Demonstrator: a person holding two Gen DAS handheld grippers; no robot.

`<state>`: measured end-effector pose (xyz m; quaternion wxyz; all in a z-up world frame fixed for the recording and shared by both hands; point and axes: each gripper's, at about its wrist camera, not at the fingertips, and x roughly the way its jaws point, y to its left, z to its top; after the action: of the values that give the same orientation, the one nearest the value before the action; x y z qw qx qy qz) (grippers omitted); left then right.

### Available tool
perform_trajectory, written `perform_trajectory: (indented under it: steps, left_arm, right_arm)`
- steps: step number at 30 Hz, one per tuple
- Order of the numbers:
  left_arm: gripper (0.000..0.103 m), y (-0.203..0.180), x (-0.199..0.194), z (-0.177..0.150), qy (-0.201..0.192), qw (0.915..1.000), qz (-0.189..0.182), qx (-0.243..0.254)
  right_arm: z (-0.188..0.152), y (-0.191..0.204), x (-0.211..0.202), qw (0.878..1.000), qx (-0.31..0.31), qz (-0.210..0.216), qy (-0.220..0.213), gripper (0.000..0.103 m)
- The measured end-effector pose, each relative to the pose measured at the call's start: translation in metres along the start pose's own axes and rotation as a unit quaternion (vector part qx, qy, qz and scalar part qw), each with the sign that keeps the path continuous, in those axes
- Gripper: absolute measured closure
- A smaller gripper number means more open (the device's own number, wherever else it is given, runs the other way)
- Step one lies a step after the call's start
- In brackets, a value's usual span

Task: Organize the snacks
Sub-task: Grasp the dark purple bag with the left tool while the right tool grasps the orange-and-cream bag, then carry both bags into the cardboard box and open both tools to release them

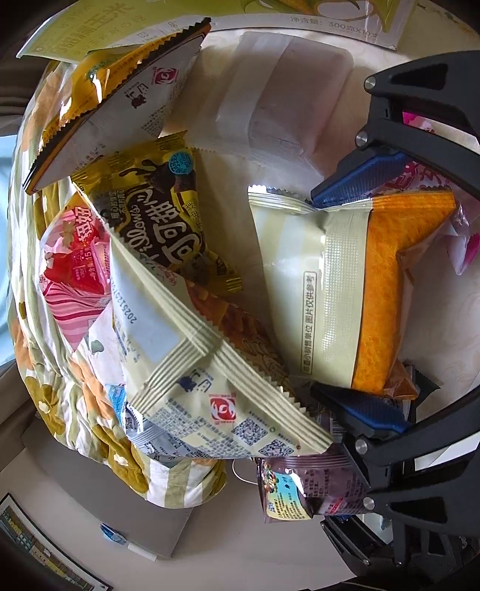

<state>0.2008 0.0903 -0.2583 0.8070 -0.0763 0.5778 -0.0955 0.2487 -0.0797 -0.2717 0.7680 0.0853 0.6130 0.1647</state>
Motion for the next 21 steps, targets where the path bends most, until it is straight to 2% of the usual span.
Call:
perform_trajectory:
  steps: [2, 7, 15, 21]
  left_arm:
    - [0.049, 0.001, -0.003, -0.002, -0.002, 1.0, -0.002, -0.002]
    - [0.05, 0.003, -0.014, -0.005, -0.012, 0.9999, -0.006, -0.003]
    - [0.05, 0.001, -0.042, -0.015, -0.033, 0.9994, -0.012, 0.003]
    - [0.05, -0.007, -0.069, -0.027, -0.051, 0.9984, -0.018, 0.015]
  right_arm:
    - [-0.001, 0.003, -0.001, 1.0, -0.005, -0.004, -0.002, 0.011]
    - [-0.006, 0.009, -0.009, 1.0, -0.022, -0.018, -0.013, 0.025]
    - [-0.016, 0.015, -0.036, 0.998, -0.033, -0.032, -0.038, 0.026]
    - [-0.035, 0.01, -0.065, 0.997, -0.013, -0.039, -0.06, 0.026]
